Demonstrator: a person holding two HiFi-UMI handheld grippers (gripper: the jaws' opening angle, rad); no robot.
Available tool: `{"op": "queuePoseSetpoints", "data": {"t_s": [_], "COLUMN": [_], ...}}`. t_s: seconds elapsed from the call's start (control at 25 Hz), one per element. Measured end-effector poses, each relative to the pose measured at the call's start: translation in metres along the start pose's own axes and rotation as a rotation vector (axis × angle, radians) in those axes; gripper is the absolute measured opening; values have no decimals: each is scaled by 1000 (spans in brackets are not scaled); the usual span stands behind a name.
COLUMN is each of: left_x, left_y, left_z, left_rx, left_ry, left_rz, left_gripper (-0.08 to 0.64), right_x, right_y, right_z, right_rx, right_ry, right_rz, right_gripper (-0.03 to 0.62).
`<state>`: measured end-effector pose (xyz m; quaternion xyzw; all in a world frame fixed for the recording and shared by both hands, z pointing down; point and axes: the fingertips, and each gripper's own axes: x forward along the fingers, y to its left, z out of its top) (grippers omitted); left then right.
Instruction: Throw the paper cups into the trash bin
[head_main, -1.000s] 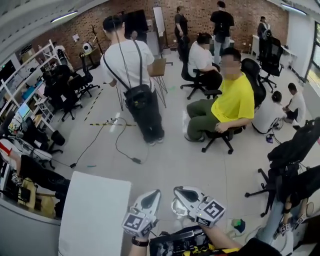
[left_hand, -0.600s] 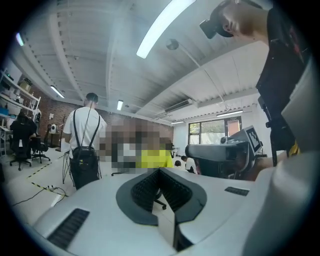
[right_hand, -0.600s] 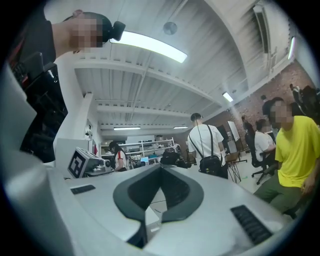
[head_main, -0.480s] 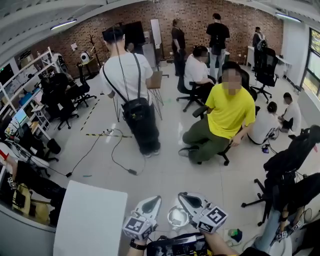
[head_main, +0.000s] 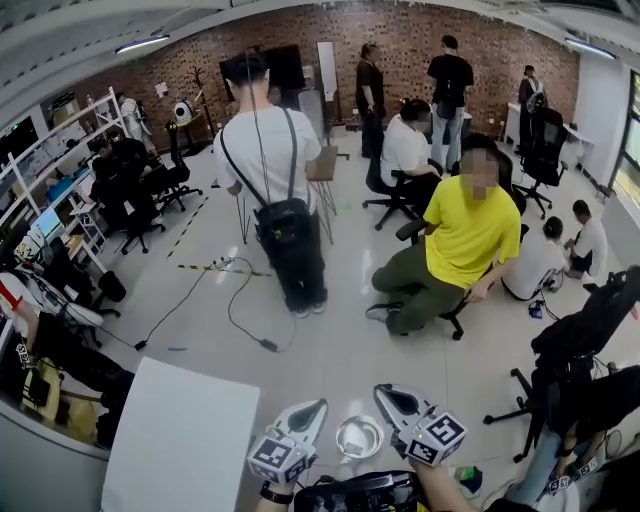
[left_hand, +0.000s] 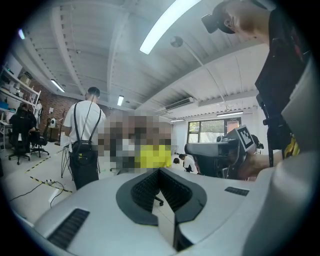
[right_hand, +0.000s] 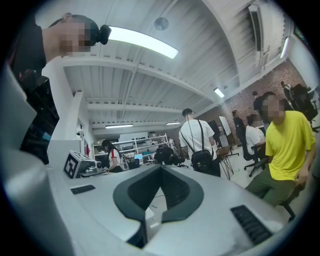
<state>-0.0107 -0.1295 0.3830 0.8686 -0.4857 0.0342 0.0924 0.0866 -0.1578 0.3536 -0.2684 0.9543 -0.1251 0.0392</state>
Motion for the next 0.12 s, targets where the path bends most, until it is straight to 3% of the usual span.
{"op": "queuePoseSetpoints", "data": {"t_s": [0.12], "left_x": [-5], "left_y": [1], "left_z": [-4], "left_rx": [-8], "left_ry": [15], "left_rz": [1], "left_gripper": [3], "right_x": [1], "right_y": [-2], "right_z": [-1], "right_rx": [1], "right_ry": [7], "right_rz": [-7], "right_gripper": [0]}}
